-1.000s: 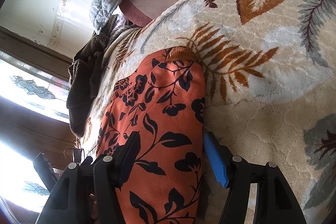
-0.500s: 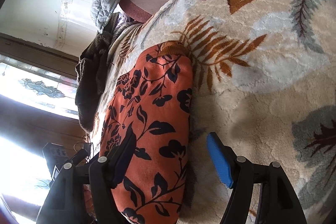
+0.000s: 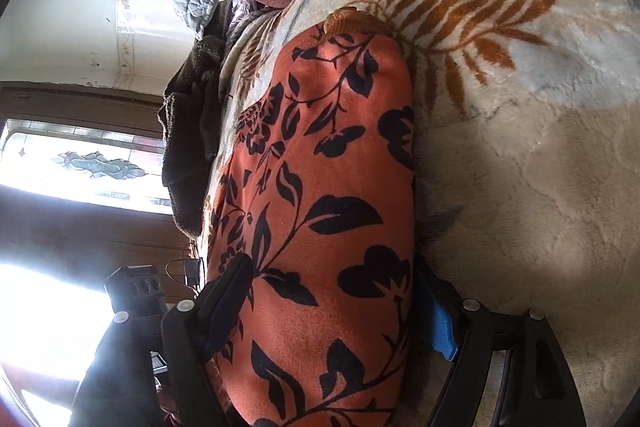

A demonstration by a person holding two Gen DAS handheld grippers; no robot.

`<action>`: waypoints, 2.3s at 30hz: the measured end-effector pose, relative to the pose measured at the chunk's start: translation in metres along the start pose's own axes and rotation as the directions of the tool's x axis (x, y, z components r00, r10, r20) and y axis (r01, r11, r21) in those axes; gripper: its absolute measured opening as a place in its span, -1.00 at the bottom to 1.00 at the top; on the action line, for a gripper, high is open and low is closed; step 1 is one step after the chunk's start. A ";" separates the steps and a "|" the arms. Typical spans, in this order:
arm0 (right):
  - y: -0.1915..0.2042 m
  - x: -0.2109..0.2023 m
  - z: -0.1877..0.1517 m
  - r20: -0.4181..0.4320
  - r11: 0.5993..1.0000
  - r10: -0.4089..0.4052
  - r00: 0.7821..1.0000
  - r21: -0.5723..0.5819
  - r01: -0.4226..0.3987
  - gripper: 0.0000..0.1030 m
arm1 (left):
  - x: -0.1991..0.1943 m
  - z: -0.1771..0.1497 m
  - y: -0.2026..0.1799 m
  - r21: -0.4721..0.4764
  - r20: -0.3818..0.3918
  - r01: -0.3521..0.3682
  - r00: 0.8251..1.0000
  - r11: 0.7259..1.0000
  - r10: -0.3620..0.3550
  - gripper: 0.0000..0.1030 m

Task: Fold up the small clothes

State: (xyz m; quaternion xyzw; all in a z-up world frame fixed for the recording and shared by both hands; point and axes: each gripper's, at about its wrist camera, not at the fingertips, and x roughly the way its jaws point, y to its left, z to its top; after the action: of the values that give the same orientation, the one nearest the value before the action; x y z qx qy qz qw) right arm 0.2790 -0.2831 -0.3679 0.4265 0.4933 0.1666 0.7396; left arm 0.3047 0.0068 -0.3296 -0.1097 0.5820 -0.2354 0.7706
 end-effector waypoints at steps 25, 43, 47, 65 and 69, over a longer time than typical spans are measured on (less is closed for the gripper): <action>0.019 0.029 0.010 0.040 0.995 -0.003 0.999 -0.097 0.006 0.37 | 0.005 0.019 -0.017 0.021 0.123 -0.135 0.984 0.991 0.131 0.93; 0.037 0.030 0.007 0.089 0.982 -0.045 0.995 -0.179 0.060 0.04 | -0.006 0.023 -0.008 0.001 0.215 -0.141 0.967 0.990 0.137 -0.12; 0.046 0.026 0.007 0.105 0.974 -0.049 0.993 -0.217 0.071 -0.03 | -0.014 0.022 -0.013 0.014 0.240 -0.154 0.960 0.988 0.147 -0.26; 0.071 -0.023 -0.005 0.221 0.926 -0.040 0.974 -0.359 0.119 -0.19 | -0.025 0.010 -0.060 0.086 0.276 -0.135 0.955 0.987 0.107 -0.36; 0.060 -0.037 -0.002 0.225 0.935 -0.053 0.973 -0.331 0.128 -0.19 | -0.016 0.008 -0.071 0.111 0.248 -0.154 0.961 0.982 0.123 -0.34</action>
State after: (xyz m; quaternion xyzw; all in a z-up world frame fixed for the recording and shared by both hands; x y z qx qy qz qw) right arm 0.2706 -0.2722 -0.2987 0.2829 0.3940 0.1691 0.8580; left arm 0.2925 -0.0476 -0.2826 -0.0462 0.4745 -0.2029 0.8553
